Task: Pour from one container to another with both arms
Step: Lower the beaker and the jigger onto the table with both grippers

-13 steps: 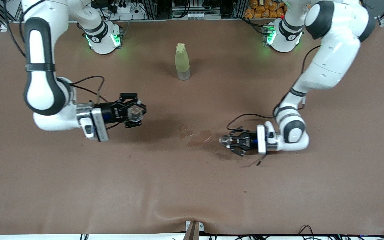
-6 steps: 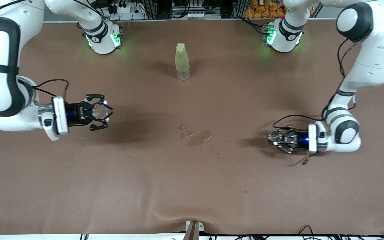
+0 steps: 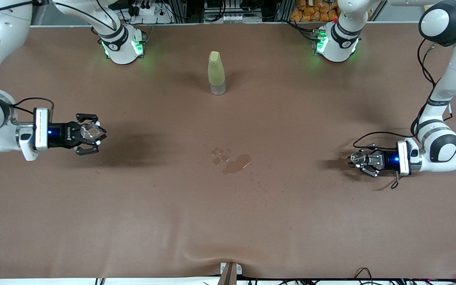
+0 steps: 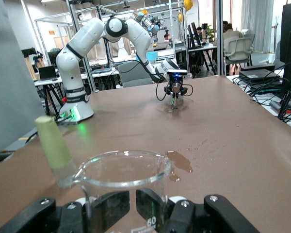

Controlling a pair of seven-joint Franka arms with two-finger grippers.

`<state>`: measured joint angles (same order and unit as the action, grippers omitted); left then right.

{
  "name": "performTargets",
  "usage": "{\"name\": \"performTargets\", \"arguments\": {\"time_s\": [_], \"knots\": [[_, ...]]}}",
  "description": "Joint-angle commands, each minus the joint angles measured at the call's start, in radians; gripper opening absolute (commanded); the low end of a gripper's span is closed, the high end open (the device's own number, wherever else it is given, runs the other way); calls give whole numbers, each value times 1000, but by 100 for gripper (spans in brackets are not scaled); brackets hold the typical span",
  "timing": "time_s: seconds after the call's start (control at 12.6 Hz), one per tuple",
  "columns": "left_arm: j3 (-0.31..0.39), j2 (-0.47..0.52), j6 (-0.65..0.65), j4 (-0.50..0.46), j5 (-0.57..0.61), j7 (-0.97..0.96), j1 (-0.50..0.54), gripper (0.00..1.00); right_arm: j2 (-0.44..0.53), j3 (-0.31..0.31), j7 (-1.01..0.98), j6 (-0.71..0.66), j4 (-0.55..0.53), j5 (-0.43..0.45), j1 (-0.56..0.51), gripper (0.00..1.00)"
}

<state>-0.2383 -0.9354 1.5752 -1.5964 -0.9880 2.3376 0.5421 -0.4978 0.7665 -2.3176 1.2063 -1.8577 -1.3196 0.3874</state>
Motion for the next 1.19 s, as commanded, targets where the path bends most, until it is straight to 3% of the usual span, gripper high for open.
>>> {"name": "performTargets", "arguments": {"time_s": [0.0,0.32,0.48,0.79,1.11], "knots": [[5,-23,-11,4,14,17,-8,0,-73,-7,-159,-68,8,19,-67,0],[8,-26,-11,6,34,12,22,3,-192,-12,-380,-116,12,14,-134,0],[10,-28,-11,6,34,17,27,15,-237,-18,-454,-119,12,8,-162,0],[10,-29,-11,6,35,17,44,37,-323,-93,-589,-125,15,-1,-225,0],[10,-29,-11,6,43,17,44,50,-425,-160,-687,-120,32,-75,-246,0]]}}
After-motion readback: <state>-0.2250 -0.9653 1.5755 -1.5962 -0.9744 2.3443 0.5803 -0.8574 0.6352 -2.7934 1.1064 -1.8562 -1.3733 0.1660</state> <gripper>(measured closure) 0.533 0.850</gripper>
